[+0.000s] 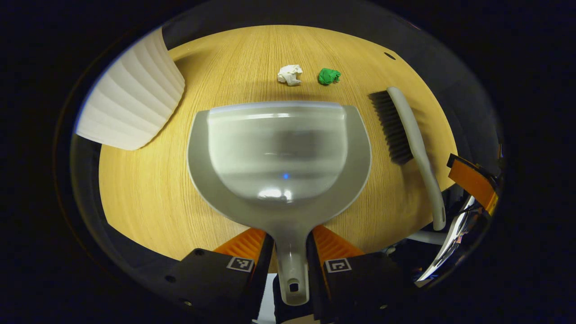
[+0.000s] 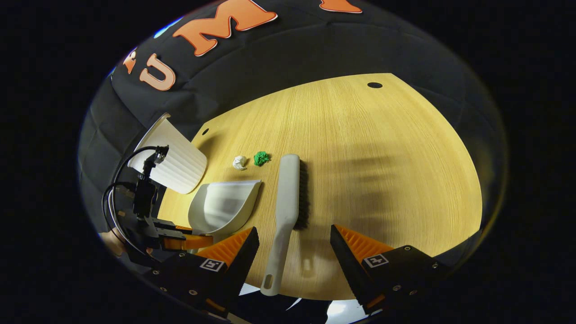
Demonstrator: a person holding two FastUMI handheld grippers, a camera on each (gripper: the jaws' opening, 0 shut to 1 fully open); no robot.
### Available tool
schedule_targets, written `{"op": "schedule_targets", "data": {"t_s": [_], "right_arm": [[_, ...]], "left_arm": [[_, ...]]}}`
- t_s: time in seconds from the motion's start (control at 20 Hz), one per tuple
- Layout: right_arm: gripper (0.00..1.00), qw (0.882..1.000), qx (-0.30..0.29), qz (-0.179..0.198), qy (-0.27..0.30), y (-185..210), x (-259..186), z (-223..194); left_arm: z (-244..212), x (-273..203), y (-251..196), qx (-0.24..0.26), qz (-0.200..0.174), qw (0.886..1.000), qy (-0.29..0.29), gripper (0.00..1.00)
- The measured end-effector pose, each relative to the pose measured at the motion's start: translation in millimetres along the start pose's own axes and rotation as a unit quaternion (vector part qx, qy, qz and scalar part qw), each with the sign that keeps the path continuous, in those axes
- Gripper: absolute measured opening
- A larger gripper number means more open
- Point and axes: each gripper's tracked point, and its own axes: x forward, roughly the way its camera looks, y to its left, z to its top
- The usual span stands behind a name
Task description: Pick up the small broom and dustpan from the desktop, sweep the trash into the dustpan with the broom, and then empty the trash into the garbage bin.
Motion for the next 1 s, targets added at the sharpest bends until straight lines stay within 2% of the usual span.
{"op": "schedule_targets", "data": {"t_s": [0.05, 0.1, 0.25, 0.4, 0.45, 0.5, 0.7, 0.8, 0.85, 0.9, 0.95, 1.0], "right_arm": [[0.96, 1.000, -0.001, 0.000, 0.005, 0, 1, -2], [0.96, 1.000, 0.001, 0.001, 0.009, 0, 2, -3], [0.96, 1.000, 0.005, 0.007, 0.021, 7, 7, -6], [0.96, 0.999, -0.003, -0.005, 0.039, 5, 15, -11], [0.87, 0.999, -0.005, -0.008, 0.048, 7, 18, -14], [0.95, 0.998, -0.008, -0.012, 0.055, 8, 22, -15], [0.93, 0.994, -0.026, -0.028, 0.101, 11, 40, -31], [0.86, 0.991, -0.039, -0.039, 0.125, 8, 48, -40], [0.77, 0.989, -0.044, -0.046, 0.133, 7, 50, -42], [0.60, 0.987, -0.048, -0.053, 0.142, 5, 53, -45], [0.57, 0.986, -0.050, -0.052, 0.150, 7, 55, -47], [0.49, 0.984, -0.052, -0.055, 0.161, 7, 57, -51]], "left_arm": [[3, 1, 3, 0.004, 0.001, 1.000, -0.001, 0.36], [5, -1, 5, 0.013, 0.003, 1.000, -0.002, 0.37], [16, -6, -3, 0.021, 0.007, 1.000, -0.011, 0.31], [24, -14, -7, 0.021, 0.002, 1.000, -0.019, 0.31], [24, -16, -8, 0.022, 0.004, 1.000, -0.022, 0.31], [25, -17, -7, 0.022, 0.007, 0.999, -0.023, 0.31], [20, -18, -6, 0.010, 0.004, 1.000, -0.030, 0.31], [20, -23, -6, 0.018, 0.006, 0.999, -0.038, 0.31], [19, -25, -10, 0.023, 0.004, 0.999, -0.042, 0.31], [17, -31, -14, 0.024, 0.000, 0.999, -0.045, 0.31], [17, -38, -19, 0.025, -0.005, 0.999, -0.048, 0.31], [17, -48, -25, 0.025, -0.011, 0.998, -0.051, 0.31]]}}
